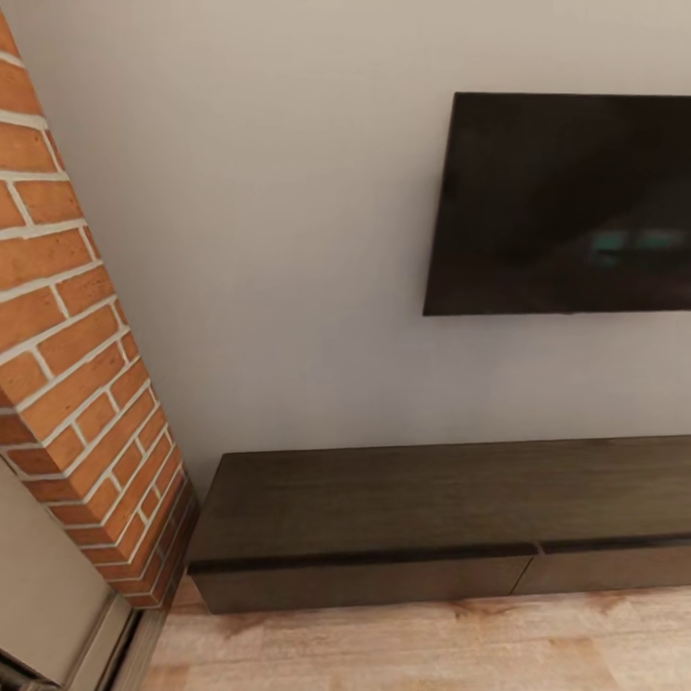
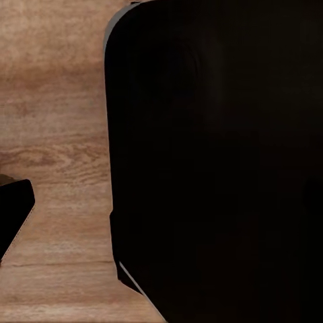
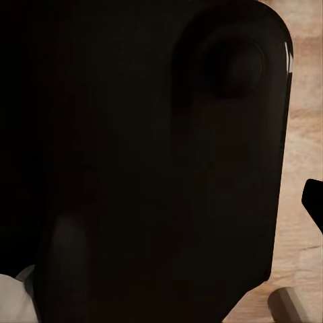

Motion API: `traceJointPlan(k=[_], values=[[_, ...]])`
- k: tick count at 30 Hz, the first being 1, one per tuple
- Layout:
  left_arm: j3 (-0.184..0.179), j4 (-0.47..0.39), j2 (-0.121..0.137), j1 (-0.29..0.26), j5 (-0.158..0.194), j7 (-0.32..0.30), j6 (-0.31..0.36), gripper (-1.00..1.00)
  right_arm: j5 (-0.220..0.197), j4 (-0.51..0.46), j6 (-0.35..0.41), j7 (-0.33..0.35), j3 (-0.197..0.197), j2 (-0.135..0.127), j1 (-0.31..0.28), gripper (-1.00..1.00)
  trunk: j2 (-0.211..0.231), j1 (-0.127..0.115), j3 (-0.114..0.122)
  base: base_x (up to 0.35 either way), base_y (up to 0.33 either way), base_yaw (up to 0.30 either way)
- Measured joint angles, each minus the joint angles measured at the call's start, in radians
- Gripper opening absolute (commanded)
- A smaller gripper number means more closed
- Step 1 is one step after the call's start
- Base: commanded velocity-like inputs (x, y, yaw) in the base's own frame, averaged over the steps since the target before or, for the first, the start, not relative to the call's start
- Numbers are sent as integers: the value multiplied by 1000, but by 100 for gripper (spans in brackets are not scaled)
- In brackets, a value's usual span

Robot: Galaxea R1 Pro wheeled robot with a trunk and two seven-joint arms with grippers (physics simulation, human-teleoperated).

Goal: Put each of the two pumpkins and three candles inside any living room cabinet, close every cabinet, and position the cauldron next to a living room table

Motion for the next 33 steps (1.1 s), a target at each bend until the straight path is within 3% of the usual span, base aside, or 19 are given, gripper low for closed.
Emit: traceJointPlan(k=[16, 29, 33], values=[[-3, 0, 2, 0, 0, 0, -10, 100, -3, 0, 0, 0, -2, -1, 0, 100, 0, 0, -1, 0, 0, 0], [-2, -1, 9, 0, -1, 0, -11, 100, 0, -4, 2, 1, -1, 0, 0, 100, 0, 1, -1, -189, 0, 0], [-1, -49, 11, -1, -1, 0, -10, 100, 0, -7, 1, 3, 0, 1, 0, 100, 0, 0, -1, -29, 0, 0]])
